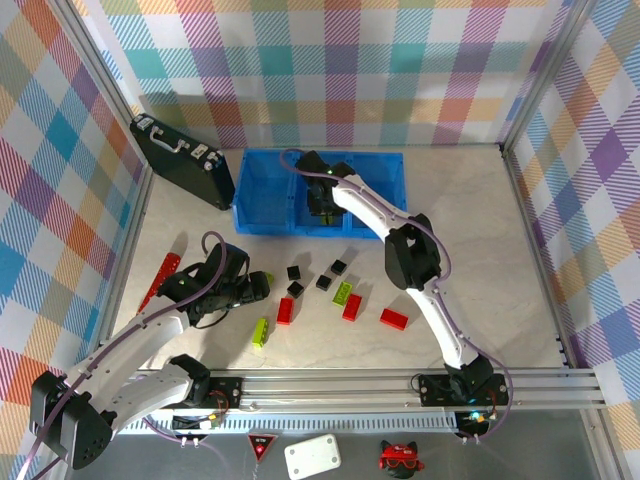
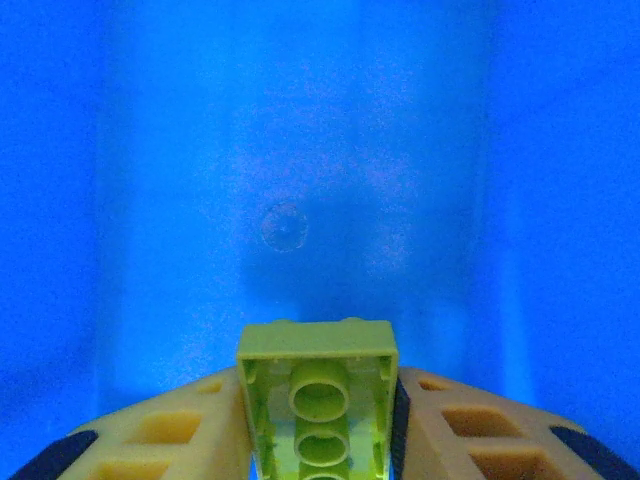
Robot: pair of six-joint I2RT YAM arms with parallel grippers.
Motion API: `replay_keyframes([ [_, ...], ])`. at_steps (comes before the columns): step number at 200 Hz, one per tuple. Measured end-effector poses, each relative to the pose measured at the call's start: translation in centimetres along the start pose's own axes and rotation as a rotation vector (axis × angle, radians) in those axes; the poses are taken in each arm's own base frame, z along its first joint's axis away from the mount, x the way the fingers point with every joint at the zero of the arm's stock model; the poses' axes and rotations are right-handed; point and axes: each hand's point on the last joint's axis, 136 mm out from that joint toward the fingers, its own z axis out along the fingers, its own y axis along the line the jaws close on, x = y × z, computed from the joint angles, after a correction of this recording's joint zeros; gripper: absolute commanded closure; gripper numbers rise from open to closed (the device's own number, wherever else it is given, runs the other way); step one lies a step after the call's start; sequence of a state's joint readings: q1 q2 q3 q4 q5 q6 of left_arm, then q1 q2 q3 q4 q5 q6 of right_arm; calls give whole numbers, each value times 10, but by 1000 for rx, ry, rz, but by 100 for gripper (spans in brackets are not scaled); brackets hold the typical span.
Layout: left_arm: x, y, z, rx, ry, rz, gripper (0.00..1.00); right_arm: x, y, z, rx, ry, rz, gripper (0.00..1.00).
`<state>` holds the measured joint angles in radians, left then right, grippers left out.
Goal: Sort the legos into containers by color
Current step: Place the lego in the container.
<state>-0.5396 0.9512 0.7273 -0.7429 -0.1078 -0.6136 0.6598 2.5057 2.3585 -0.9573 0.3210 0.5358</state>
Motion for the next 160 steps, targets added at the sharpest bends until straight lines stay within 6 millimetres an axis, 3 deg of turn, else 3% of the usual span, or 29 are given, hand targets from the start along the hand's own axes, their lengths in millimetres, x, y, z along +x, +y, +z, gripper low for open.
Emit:
replay_keyframes([
  [122, 0, 0, 0, 0, 0, 0, 15, 1, 3, -1, -14, 7, -7, 53],
  [160, 0, 0, 0, 1, 0, 1, 16, 0, 5, -10, -33, 8, -36, 53],
])
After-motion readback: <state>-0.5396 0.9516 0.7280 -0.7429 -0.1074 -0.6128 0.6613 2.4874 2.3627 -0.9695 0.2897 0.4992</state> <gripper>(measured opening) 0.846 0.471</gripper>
